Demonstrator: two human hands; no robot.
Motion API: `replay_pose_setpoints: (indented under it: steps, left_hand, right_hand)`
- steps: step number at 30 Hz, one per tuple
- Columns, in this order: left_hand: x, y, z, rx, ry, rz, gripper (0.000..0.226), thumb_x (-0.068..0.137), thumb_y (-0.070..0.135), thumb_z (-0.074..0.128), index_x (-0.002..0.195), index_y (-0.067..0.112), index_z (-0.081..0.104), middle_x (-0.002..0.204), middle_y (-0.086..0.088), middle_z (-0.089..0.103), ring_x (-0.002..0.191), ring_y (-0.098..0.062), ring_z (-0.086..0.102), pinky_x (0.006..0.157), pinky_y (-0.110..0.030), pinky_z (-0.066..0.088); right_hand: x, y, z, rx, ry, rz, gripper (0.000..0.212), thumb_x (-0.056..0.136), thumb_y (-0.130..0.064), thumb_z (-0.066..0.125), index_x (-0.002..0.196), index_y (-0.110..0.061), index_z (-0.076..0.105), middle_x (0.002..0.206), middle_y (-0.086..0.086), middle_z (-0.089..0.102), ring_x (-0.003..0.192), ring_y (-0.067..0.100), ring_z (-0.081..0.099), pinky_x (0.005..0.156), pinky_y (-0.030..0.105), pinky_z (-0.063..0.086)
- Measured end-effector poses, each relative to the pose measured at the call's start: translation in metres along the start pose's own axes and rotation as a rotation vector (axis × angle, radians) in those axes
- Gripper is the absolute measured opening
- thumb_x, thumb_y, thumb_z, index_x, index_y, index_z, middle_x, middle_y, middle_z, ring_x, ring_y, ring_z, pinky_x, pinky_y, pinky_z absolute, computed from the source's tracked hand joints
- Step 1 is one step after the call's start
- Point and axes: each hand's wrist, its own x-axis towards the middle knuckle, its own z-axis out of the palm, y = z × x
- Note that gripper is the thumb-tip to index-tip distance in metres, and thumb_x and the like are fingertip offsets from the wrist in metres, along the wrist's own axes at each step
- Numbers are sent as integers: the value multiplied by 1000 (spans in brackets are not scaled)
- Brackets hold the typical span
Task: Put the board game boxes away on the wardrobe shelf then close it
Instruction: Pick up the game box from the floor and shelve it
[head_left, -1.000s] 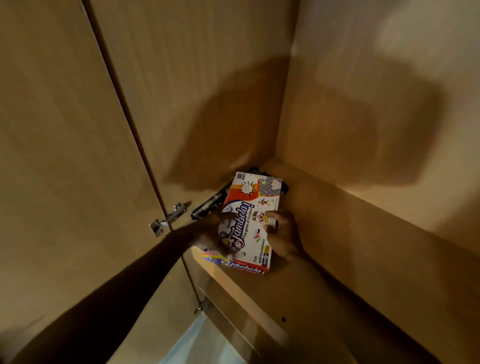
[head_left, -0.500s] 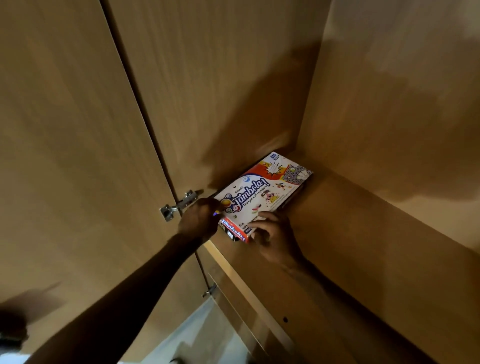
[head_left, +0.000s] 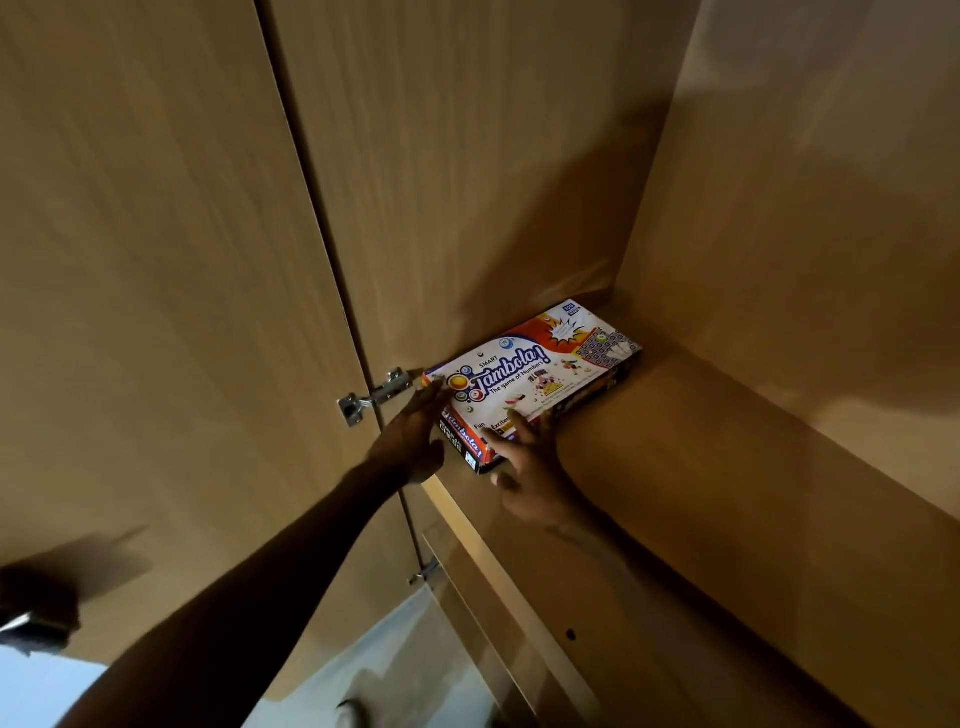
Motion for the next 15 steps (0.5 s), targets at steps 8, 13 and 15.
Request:
replay_pose_setpoints:
  steps: [8,13,15]
  left_hand:
    - [-78,-15,25,-646,430,-247,44,89,8,63,132,17,58,124,0,65,113,-16,62,85,-23,53]
    - [-166,-47,32,-774,524,-379,35,90,6,62,123,18,64,109,8,70,104,-3,64,75,-6,50]
    - [-206,-64,31,-798,583,-449,34,89,3,62,120,18,65,106,6,72,99,-2,65,74,-7,50]
  right_hand:
    - [-33,-13,21,265,308,-172,34,96,-35,48,119,-15,62,122,1,58,114,12,56,91,23,51]
    - [-51,-50,61,426,70,-97,31,90,-10,59,119,-17,63,115,-6,65,101,6,63,79,21,55]
    - [-61,-73,80,407,-16,-106,30,90,-15,59,120,-18,64,111,-9,67,97,3,63,79,17,53]
